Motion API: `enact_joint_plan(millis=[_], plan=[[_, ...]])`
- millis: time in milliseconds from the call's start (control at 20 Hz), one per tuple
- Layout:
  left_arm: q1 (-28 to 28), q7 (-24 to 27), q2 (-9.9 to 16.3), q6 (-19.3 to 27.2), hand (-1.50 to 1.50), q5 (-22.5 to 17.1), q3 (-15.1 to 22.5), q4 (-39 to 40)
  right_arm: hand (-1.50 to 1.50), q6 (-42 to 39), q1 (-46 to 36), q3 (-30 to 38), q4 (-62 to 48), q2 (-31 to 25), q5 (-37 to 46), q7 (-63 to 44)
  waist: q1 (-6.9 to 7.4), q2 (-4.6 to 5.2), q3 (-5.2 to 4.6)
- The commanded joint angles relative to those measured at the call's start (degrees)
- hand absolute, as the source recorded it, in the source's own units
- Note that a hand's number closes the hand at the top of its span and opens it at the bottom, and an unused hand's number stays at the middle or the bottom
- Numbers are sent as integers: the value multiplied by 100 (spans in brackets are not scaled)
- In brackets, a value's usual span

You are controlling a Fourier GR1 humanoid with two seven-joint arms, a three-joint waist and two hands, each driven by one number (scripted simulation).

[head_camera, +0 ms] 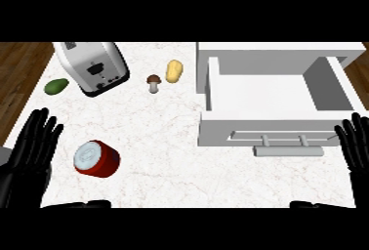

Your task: Pick up the can, place it into the drawer and close the drawer

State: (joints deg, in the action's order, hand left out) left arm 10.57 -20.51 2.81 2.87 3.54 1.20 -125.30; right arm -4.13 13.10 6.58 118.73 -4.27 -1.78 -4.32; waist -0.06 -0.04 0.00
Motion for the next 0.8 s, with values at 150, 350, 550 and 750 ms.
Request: enact_joint_plan(millis=[150,350,550,750], plan=[[-110,449,125,-259,-150,-389,-486,678,-150,-424,320,479,-126,-150,-389,289,-8,-1,0],[295,1499,-116,-312,-150,-163,-244,1327,-150,-391,233,483,147,-155,-309,63,-2,-1,-2],[-31,1349,-233,9,-150,38,-236,1566,-150,-380,-250,559,-123,-177,-387,-200,11,2,0],[153,1615,-253,-29,-150,138,-183,1783,-150,-357,-2,294,-33,90,-22,-57,8,0,0]])
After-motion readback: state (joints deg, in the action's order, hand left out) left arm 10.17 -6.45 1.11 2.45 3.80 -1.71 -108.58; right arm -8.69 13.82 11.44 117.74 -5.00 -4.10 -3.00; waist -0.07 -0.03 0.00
